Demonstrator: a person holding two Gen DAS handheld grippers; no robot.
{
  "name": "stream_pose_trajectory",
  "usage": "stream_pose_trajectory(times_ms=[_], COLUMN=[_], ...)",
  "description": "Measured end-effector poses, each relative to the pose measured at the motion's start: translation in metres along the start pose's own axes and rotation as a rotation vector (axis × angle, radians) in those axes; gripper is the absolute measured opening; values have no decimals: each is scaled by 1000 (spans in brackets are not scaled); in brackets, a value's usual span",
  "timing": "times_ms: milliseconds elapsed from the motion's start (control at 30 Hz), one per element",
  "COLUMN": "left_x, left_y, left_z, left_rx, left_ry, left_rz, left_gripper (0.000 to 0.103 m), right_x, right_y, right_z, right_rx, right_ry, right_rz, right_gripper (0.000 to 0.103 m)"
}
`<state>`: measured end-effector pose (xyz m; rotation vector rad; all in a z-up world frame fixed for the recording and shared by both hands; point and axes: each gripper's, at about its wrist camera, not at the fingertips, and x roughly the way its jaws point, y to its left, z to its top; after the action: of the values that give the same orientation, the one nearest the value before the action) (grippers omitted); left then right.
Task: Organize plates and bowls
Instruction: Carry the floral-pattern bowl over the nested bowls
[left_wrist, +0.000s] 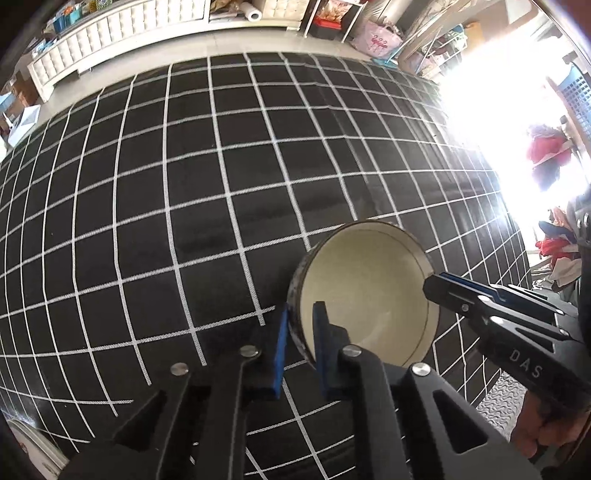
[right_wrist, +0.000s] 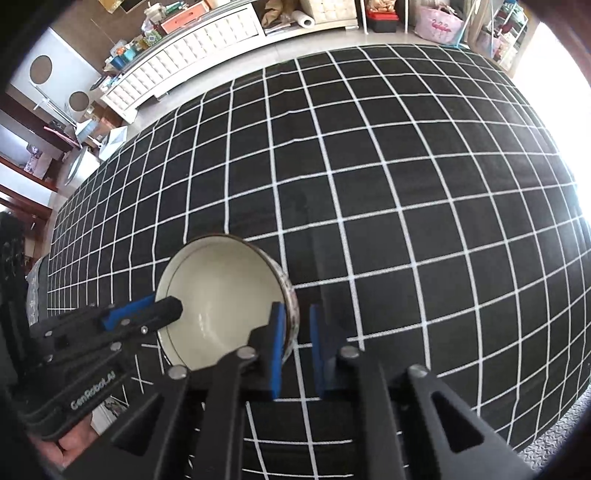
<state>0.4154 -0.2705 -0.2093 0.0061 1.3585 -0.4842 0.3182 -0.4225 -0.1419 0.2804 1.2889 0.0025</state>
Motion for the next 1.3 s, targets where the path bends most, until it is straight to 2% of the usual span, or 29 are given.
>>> stream_pose_trajectory(times_ms=[100,300,567,833,967,1100,1300], left_x=[2,2,7,10,6,-7,-51], left_y=[4,-1,-19,-33,-34,-33,-24], left_z=[-3,-4,-3,-2,-10,-22,-46], left_rx=[-2,26,54,76,82,64,52], left_ry=[5,-12,-11,-9,1,-13,-55], left_rz=[-5,33,57,78,77,76,89], left_gripper=[11,10,10,9,8,7,7], right_x=[-1,5,0,1,-11,-23,-49], right_y=[-1,-5,-15,-6,3,16,44], right_z=[-1,-1,-11,-10,-19,-27,-40], right_rx=[4,11,3,34,24,8,-8], right_ry=[5,29,22,19,-11,-22,-39], right_rz=[-4,3,-18,-14,-31,-31,4], right_gripper=[12,12,10,10,9,9,9])
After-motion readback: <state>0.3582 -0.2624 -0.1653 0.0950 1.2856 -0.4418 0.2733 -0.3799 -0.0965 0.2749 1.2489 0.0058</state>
